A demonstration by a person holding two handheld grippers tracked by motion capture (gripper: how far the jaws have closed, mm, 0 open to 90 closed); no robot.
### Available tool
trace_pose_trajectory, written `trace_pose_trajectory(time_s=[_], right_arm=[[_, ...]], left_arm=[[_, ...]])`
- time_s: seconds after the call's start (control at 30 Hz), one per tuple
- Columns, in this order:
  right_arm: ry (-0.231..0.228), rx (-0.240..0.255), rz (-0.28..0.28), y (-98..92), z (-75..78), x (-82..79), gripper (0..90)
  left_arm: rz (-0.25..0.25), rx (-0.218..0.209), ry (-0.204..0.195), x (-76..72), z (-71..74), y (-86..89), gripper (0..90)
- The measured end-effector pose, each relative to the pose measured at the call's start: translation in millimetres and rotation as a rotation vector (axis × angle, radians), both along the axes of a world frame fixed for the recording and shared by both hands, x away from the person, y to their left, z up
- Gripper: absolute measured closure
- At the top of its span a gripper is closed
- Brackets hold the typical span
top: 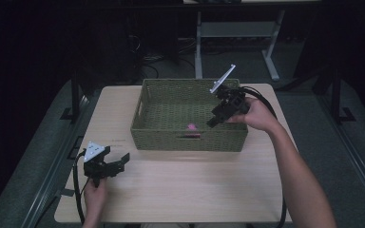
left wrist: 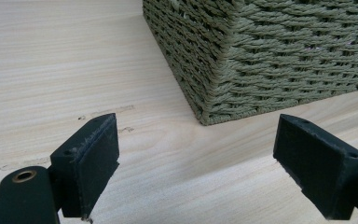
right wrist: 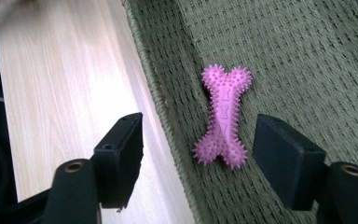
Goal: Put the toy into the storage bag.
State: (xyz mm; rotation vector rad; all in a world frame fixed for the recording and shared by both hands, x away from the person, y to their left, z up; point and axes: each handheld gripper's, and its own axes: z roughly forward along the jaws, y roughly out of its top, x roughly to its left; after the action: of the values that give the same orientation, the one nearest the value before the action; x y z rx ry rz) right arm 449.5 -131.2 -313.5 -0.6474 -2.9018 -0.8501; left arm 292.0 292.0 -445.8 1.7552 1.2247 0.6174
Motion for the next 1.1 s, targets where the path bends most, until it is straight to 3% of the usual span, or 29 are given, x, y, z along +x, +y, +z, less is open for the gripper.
trace_pose_trajectory(time_s=[0.33, 1.1], right_arm=[[-0.011, 0.02, -0.018, -8.9, 1.8, -15.4, 26.5], [-0.019, 0.03, -0.012, -21.3, -9.9, -49.8, 25.4]], left_arm=[[-0.001, 0.001, 0.002, 0.2, -0.4, -0.1, 13.7], [0.0, 0.005, 0.002, -0.1, -1.0, -0.7, 13.7]])
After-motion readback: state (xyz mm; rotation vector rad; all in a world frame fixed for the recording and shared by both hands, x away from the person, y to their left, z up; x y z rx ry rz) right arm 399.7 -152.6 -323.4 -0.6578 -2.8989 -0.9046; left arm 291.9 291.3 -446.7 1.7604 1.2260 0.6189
